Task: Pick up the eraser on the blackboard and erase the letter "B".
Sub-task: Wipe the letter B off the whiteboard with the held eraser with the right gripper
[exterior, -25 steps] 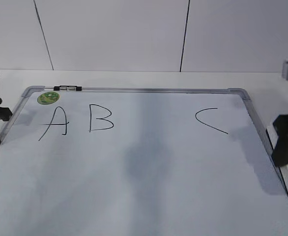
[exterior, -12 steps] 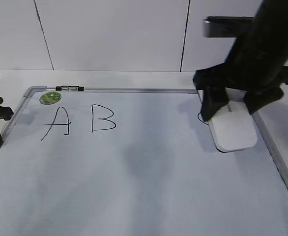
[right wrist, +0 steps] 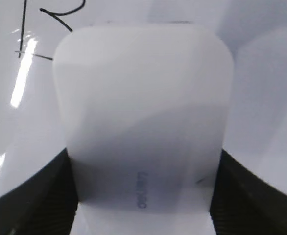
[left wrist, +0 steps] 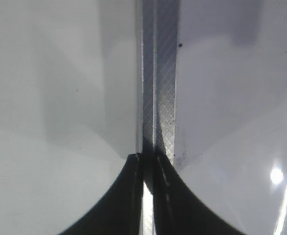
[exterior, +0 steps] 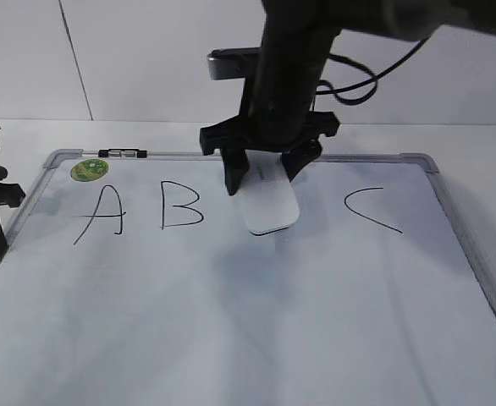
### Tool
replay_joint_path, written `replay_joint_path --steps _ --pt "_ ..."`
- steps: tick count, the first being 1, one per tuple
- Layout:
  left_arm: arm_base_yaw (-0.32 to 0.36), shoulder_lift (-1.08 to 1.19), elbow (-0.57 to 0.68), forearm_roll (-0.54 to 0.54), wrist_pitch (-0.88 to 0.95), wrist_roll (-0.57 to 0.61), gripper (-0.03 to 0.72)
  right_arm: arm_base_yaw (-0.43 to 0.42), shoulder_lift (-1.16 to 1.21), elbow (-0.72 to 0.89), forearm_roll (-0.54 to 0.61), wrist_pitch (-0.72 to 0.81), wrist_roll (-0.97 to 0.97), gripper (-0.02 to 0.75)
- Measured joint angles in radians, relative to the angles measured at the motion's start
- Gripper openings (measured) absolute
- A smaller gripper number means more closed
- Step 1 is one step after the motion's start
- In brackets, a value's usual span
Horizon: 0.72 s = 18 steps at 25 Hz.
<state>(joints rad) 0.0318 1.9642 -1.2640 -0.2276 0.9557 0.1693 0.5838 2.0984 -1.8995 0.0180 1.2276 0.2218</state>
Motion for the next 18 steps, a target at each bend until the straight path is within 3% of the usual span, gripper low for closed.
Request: replay_joint_path --steps 10,18 --pt "0.000 0.000 0.000 -0.005 0.006 0.002 0.015 0.020 0.246 -0.256 0.000 0.002 -0.023 0.554" --pt "0.000 0.000 0.000 -0.009 0.008 0.003 0.014 0.022 0.320 -0.303 -0.002 0.002 -0.056 0.554"
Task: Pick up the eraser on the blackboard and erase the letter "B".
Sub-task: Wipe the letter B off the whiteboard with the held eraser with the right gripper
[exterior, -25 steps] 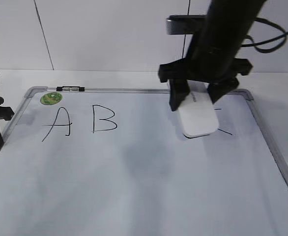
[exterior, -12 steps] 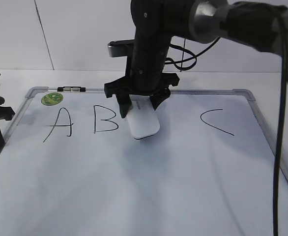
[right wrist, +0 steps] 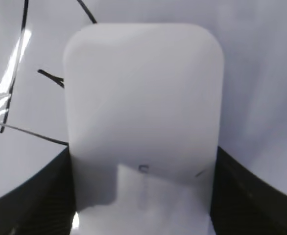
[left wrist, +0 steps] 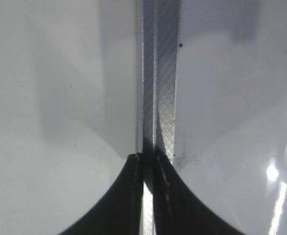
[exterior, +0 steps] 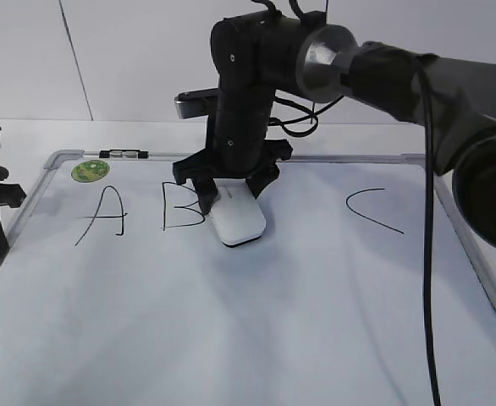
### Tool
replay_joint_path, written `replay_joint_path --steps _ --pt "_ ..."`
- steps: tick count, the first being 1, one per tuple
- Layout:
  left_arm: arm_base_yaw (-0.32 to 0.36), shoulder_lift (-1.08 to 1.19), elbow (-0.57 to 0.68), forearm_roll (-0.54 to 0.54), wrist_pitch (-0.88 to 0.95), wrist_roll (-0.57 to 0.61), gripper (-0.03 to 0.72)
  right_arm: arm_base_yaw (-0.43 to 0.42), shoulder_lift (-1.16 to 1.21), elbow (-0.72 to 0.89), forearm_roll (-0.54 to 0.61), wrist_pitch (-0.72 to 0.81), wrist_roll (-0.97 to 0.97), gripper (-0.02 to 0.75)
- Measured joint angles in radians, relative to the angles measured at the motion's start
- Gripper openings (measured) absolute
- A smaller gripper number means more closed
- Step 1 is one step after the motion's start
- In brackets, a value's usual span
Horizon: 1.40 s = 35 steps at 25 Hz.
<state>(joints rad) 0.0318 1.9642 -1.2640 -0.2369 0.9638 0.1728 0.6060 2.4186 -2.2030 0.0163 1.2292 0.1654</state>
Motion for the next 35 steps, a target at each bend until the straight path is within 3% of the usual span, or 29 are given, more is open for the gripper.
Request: replay_joint_path --steps 35 --pt "0.000 0.001 0.000 -0.002 0.002 0.000 0.014 0.019 0.025 -0.048 -0.029 0.000 -0.045 0.607"
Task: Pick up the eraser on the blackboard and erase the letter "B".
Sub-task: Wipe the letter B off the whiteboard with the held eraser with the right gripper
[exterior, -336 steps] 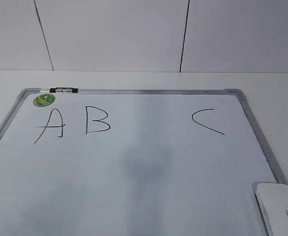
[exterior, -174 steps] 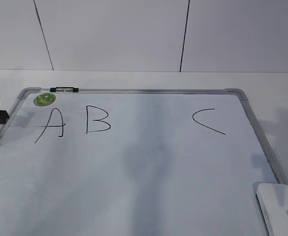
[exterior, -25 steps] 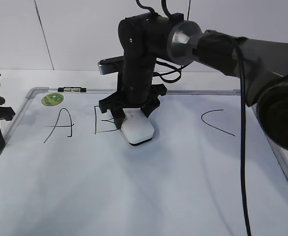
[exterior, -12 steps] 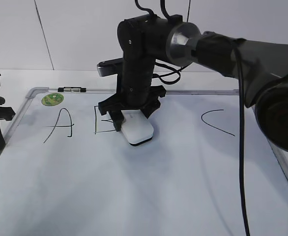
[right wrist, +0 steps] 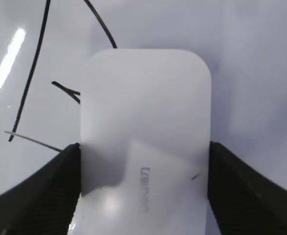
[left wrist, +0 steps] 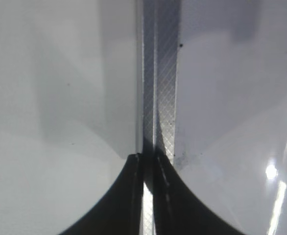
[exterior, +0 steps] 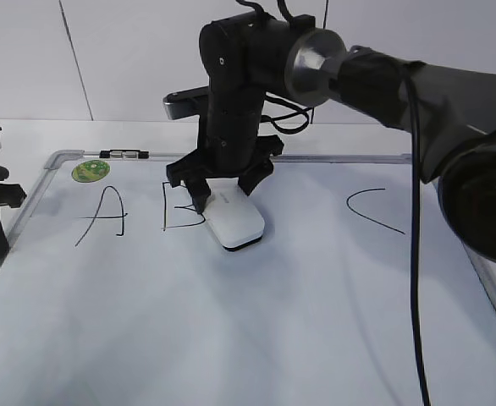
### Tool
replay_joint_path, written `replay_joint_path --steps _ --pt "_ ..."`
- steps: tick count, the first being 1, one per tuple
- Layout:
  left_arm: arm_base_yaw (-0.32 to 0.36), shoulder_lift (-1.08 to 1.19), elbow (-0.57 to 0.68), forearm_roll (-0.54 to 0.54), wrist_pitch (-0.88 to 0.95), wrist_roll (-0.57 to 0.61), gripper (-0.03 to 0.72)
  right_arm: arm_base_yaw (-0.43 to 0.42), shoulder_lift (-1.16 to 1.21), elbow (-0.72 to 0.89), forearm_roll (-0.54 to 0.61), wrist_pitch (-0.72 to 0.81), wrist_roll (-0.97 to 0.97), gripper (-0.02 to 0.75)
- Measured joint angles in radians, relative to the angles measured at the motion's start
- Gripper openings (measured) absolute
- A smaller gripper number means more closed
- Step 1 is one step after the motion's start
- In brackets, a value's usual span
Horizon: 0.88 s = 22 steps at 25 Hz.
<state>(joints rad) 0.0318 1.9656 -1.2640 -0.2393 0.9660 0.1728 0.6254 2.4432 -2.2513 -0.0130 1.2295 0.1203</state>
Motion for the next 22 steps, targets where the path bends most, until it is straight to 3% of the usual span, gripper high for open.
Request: replay_joint_path --steps 22 --pt "0.000 0.000 0.000 0.000 0.000 0.000 0.014 0.000 0.016 0.009 -0.002 0.000 -0.002 0.580"
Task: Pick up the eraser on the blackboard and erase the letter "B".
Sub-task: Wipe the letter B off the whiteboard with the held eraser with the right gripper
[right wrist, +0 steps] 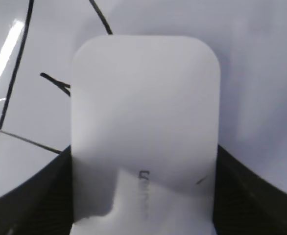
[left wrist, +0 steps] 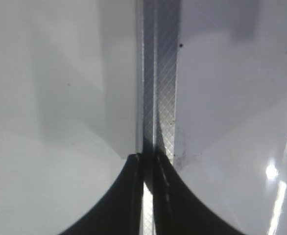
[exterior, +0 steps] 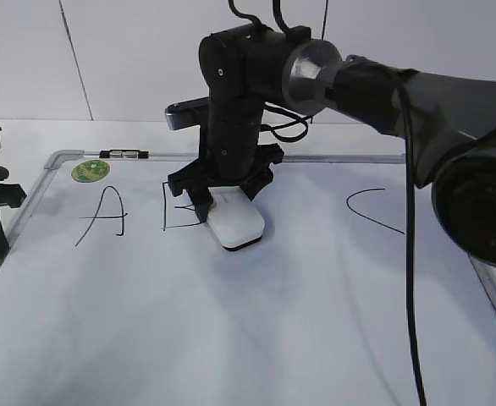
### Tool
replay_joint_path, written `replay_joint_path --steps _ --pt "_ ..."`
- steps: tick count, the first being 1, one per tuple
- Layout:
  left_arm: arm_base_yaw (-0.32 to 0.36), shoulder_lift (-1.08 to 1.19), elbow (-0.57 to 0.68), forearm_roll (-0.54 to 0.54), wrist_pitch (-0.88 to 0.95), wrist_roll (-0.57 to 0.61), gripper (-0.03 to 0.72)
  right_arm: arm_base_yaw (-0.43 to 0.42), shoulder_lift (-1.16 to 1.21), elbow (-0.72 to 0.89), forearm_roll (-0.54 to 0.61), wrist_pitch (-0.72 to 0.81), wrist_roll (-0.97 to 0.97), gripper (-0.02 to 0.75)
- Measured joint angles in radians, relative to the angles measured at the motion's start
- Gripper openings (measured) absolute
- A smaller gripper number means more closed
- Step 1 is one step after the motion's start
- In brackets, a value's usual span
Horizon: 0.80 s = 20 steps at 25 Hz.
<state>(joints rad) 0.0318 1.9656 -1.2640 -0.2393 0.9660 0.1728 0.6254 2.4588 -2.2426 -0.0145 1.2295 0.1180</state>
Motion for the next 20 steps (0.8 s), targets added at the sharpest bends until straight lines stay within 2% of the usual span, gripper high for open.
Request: replay_joint_path --steps 7,20 --pt "0.000 0.000 0.000 0.000 0.000 0.000 0.014 0.000 0.000 -0.004 0.000 0.002 -0.001 0.547" --pt "0.000 0.000 0.000 0.004 0.000 0.000 0.014 0.013 0.016 -0.021 0.008 0.012 -0.009 0.545"
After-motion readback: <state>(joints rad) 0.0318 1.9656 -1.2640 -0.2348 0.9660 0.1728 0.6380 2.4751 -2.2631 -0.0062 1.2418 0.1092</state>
